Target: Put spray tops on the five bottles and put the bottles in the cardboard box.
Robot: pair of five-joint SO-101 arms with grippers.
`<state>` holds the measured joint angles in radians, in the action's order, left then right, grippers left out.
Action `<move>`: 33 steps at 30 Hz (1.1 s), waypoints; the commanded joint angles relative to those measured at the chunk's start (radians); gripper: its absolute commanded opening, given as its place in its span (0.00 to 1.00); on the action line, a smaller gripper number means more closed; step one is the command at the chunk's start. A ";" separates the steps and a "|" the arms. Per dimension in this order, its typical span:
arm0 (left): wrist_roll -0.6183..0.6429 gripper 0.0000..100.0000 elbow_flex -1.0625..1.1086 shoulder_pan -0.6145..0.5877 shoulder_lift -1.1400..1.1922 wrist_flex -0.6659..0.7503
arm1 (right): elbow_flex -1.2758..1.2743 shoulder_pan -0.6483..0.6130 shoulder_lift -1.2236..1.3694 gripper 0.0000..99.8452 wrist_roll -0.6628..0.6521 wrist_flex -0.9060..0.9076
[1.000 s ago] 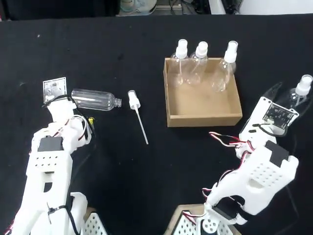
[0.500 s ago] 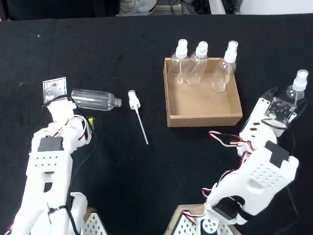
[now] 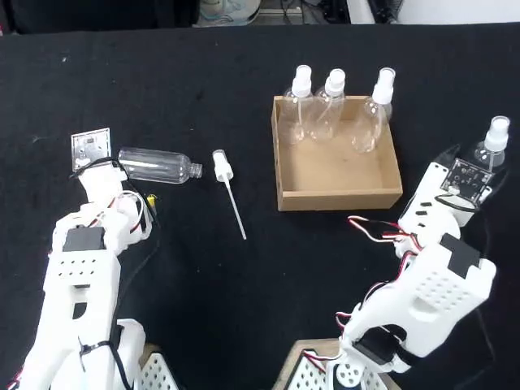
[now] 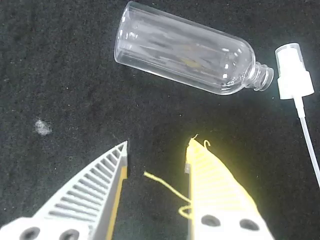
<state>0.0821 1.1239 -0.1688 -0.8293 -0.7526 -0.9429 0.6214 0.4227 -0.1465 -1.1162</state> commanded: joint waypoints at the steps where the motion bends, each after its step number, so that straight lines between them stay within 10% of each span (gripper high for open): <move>1: 0.011 0.19 -0.004 0.004 -0.018 0.014 | 0.033 0.003 -0.061 0.27 0.000 0.003; 33: 0.011 0.19 -0.004 0.004 -0.018 0.011 | -0.090 -0.003 -0.291 0.27 -0.005 0.040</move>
<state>0.0821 1.1239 -0.1688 -0.8293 -0.7526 -1.0319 0.6214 0.2217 -0.1450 -1.1070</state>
